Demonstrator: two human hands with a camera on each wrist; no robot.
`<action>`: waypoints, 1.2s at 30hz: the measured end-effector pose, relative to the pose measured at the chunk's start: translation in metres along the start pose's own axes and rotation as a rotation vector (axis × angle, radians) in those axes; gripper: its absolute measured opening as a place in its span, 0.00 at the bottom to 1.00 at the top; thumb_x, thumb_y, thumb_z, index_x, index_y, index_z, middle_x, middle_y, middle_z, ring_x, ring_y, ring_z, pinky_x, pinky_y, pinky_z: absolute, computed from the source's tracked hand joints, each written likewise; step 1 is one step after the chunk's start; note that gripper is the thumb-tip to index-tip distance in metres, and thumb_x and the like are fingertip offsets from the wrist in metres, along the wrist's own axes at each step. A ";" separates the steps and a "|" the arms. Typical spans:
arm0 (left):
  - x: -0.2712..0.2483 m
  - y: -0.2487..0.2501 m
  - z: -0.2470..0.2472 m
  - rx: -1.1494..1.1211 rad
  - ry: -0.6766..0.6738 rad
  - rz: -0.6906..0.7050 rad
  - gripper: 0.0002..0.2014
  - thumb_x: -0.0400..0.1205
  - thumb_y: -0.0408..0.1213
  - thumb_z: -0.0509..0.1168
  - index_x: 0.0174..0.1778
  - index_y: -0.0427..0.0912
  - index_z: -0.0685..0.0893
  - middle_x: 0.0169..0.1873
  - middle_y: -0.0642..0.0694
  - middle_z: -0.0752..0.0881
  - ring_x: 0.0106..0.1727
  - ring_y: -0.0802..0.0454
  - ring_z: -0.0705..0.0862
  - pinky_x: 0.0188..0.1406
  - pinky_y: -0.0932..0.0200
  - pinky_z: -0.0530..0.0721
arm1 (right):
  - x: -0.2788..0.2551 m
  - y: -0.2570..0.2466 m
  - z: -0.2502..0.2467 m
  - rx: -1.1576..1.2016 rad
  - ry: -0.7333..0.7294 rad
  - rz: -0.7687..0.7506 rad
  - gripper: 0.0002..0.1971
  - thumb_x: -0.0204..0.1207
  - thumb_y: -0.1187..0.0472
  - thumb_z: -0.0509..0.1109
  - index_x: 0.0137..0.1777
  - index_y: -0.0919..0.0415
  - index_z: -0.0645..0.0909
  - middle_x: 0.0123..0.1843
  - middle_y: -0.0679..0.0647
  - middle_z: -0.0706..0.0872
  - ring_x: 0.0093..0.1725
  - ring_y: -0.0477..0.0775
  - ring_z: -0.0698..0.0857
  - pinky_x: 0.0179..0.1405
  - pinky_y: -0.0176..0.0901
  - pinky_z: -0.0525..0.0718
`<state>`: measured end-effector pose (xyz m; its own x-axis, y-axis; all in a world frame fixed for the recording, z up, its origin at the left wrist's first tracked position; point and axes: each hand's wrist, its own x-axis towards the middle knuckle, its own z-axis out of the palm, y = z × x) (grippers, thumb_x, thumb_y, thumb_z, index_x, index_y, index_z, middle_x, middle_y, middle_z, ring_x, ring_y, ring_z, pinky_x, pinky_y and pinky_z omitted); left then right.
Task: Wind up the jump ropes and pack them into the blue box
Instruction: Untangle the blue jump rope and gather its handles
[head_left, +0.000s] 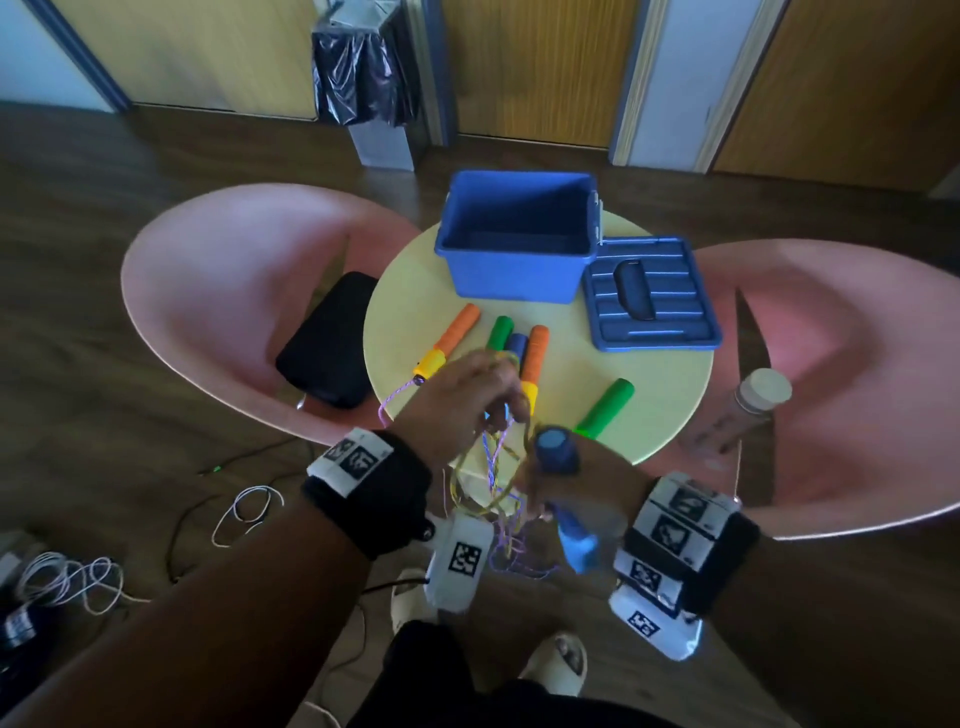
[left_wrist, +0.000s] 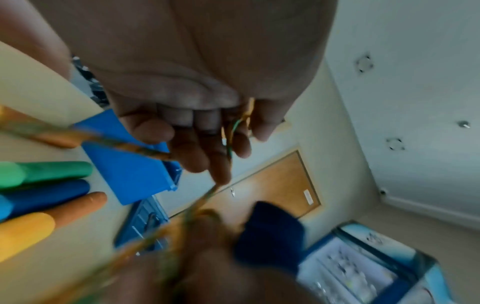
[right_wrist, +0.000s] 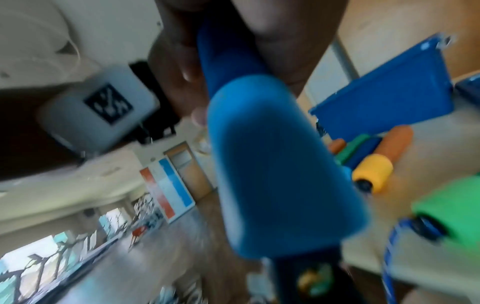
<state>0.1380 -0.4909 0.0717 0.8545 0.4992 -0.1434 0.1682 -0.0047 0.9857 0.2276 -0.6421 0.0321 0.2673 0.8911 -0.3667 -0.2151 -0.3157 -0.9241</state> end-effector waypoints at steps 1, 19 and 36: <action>0.003 -0.008 -0.007 -0.126 0.068 -0.018 0.10 0.83 0.40 0.57 0.40 0.46 0.80 0.27 0.41 0.86 0.25 0.48 0.76 0.24 0.61 0.71 | 0.000 -0.010 -0.001 0.073 0.073 -0.053 0.07 0.63 0.64 0.76 0.37 0.58 0.80 0.25 0.51 0.84 0.27 0.54 0.82 0.35 0.47 0.77; 0.010 -0.098 0.034 0.639 -0.234 -0.160 0.22 0.79 0.53 0.69 0.52 0.34 0.80 0.25 0.55 0.73 0.25 0.62 0.73 0.32 0.59 0.73 | -0.030 -0.120 -0.016 0.681 0.082 -0.484 0.05 0.66 0.66 0.75 0.38 0.60 0.81 0.33 0.56 0.80 0.38 0.61 0.88 0.37 0.46 0.84; 0.004 0.011 0.021 0.169 -0.257 0.062 0.12 0.78 0.44 0.62 0.35 0.39 0.79 0.27 0.47 0.82 0.31 0.49 0.78 0.37 0.52 0.77 | -0.023 -0.027 -0.030 -0.308 0.021 -0.075 0.15 0.66 0.62 0.78 0.35 0.34 0.85 0.30 0.40 0.85 0.34 0.41 0.82 0.43 0.43 0.81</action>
<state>0.1539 -0.5068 0.0802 0.9583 0.2582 -0.1225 0.1730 -0.1828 0.9678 0.2551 -0.6635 0.0619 0.2918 0.9099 -0.2950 0.1001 -0.3358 -0.9366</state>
